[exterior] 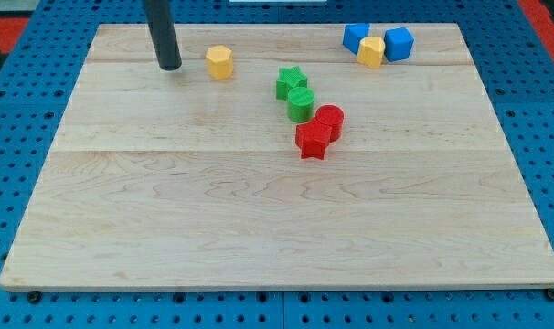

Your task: Move the green circle a bit right

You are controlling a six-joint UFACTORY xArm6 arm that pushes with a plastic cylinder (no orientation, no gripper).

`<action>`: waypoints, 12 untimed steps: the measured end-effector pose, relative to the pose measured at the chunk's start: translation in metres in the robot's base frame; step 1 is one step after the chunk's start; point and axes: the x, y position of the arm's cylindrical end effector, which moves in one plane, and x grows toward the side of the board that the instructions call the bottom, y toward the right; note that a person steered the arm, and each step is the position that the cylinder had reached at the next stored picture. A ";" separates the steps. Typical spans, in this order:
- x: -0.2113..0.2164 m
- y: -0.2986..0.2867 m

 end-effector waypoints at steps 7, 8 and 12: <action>0.112 0.071; 0.112 0.132; 0.096 0.115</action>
